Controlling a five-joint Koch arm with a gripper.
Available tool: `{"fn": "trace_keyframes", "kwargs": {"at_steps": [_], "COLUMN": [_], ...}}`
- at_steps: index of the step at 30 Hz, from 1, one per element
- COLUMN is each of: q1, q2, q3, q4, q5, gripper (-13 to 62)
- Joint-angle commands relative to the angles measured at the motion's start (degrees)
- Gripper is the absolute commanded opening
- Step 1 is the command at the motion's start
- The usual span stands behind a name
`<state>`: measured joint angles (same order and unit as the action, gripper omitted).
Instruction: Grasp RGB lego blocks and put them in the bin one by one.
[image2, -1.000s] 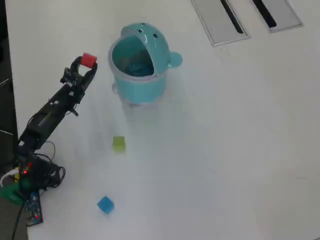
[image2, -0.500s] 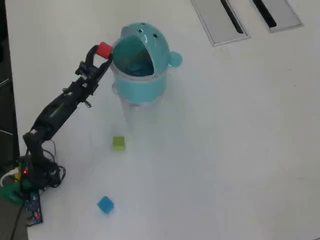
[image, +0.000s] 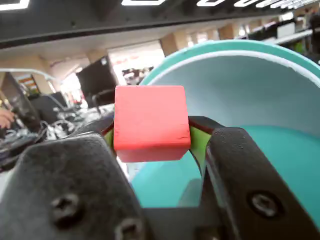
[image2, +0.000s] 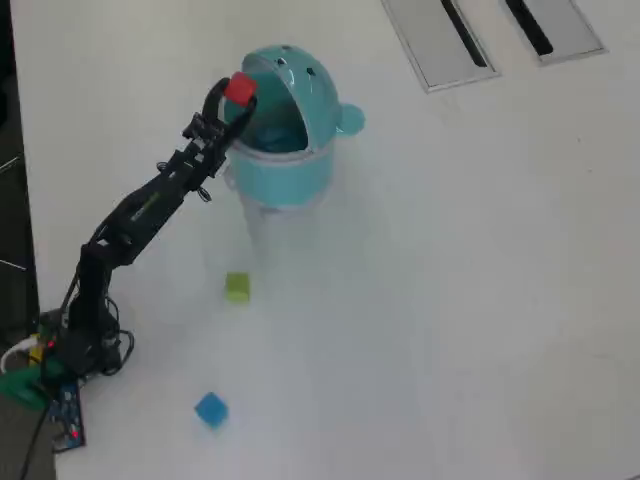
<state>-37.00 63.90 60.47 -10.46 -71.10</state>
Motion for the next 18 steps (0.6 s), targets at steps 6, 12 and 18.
{"fn": "trace_keyframes", "kwargs": {"at_steps": [6,12,18], "q1": [2.3,4.6,3.9], "q2": [-0.8,-3.6,-3.2], "q3": [-8.2,-10.9,-10.3], "q4": [-1.1,-1.8,-1.1], "q5": [1.1,-1.3,-10.4], "gripper": [12.6,21.4,31.6]}}
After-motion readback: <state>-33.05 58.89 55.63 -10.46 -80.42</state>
